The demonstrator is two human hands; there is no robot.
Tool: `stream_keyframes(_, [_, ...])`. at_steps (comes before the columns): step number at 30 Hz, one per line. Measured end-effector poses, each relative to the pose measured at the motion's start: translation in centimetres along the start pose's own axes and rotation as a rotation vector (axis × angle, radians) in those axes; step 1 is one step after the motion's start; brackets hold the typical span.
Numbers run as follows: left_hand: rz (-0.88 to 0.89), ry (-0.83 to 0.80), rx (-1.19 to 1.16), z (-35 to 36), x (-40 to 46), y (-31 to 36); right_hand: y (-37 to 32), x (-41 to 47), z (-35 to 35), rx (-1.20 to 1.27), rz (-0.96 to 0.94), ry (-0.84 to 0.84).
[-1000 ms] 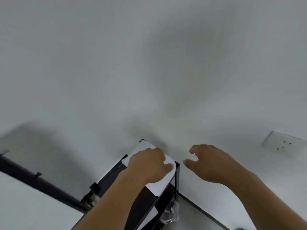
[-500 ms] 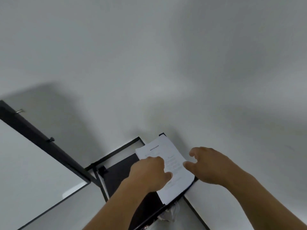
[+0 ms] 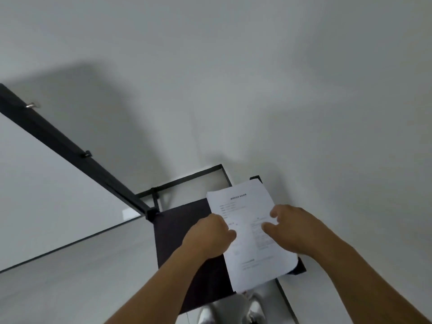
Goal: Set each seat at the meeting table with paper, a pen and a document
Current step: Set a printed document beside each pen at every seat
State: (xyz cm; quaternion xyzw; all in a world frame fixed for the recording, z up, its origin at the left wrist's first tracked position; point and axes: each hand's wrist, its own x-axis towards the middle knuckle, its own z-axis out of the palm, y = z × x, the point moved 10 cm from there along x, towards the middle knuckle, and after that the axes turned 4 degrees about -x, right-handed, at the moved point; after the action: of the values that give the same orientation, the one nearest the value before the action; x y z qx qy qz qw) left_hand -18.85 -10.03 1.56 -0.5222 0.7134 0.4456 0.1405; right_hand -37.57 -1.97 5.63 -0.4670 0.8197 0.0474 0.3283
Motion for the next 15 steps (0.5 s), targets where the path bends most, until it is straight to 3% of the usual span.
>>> stream_keyframes(4, [-0.164,0.109,-0.374,1.3,2.0,-3.9,1.4,4.4,2.5,-0.028,-0.011,-0.080])
stream_keyframes(15, [-0.415,0.223,-0.818,6.6,5.0,-8.2,5.9,11.4,7.2,0.110,0.095,-0.075])
